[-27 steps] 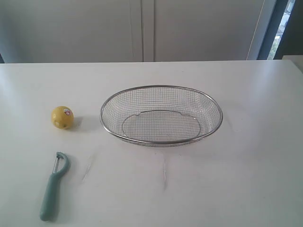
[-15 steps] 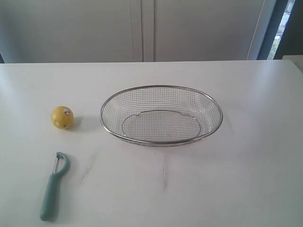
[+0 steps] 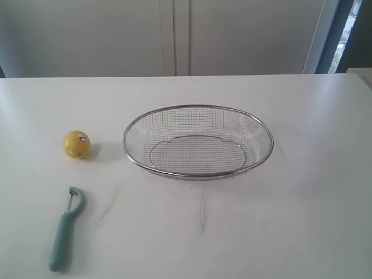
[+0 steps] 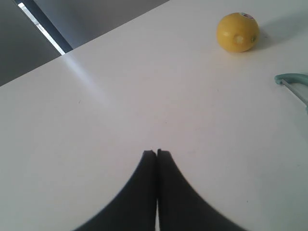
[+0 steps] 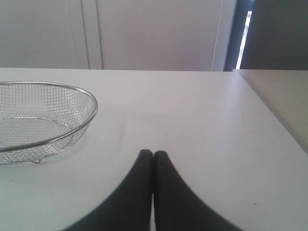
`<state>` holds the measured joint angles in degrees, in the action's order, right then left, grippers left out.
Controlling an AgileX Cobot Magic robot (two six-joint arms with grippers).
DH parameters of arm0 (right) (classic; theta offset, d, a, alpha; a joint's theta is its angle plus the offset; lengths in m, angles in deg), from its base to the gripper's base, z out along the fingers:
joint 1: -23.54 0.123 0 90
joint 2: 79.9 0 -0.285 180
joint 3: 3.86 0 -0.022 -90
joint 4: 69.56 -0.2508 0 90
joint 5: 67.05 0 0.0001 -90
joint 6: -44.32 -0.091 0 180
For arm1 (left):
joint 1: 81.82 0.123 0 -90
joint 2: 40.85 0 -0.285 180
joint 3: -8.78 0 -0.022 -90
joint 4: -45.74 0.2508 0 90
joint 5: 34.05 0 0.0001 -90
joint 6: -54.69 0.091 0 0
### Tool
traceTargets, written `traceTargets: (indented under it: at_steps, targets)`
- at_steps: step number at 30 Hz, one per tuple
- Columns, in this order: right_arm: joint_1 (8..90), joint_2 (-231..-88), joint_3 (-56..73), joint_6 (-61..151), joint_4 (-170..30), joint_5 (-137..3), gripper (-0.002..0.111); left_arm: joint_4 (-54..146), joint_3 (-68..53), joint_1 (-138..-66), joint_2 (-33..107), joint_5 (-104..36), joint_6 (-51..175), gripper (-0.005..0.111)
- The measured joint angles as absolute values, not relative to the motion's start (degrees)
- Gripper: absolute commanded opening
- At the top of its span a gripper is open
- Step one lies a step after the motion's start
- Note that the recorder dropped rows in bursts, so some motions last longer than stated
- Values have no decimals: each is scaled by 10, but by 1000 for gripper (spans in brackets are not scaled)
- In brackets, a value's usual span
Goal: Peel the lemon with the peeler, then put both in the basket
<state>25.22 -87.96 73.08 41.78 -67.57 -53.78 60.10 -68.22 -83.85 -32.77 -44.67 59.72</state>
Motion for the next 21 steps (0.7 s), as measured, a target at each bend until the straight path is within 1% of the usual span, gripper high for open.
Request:
traceTargets:
  at_steps: [21]
  targets:
    - [252, -880, 731, 411, -676, -558, 0, 601, -682, -839, -328, -447, 597, 0]
